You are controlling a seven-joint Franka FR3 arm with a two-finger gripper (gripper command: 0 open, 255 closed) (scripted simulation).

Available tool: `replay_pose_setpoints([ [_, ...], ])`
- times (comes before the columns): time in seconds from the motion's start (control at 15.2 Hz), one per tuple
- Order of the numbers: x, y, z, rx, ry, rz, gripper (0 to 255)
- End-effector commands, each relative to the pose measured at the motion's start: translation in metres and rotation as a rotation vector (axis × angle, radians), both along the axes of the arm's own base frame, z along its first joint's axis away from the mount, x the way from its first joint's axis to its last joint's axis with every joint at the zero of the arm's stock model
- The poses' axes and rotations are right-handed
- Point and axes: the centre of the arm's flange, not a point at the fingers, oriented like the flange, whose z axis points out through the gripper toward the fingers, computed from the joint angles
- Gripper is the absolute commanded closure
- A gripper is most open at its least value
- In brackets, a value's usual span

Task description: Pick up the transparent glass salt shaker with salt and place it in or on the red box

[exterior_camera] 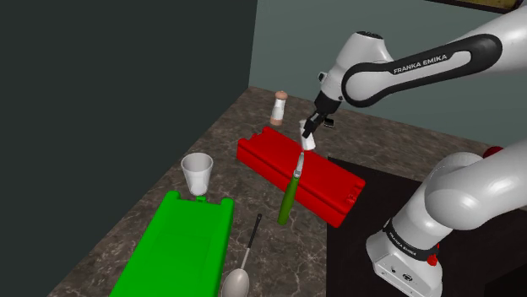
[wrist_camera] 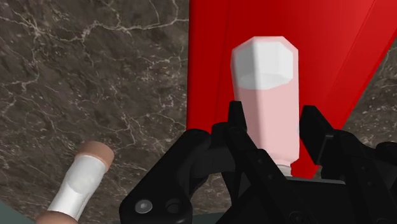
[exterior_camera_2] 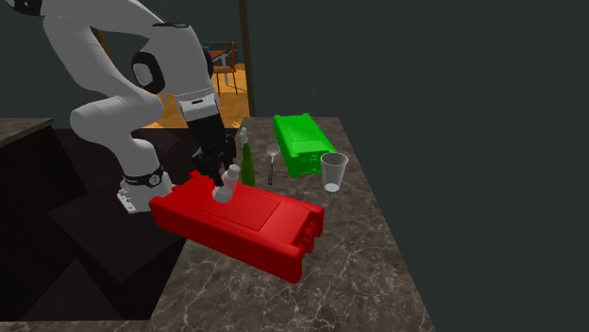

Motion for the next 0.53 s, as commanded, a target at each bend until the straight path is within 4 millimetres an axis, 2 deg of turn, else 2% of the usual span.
replay_pose_setpoints([
  [0.0,-0.001,-0.001,-0.011,0.000,-0.001,0.000,255],
  [0.4,-0.001,-0.001,-0.042,0.000,-0.001,0.000,255],
  [0.46,-0.001,-0.001,-0.042,0.000,-0.001,0.000,255],
])
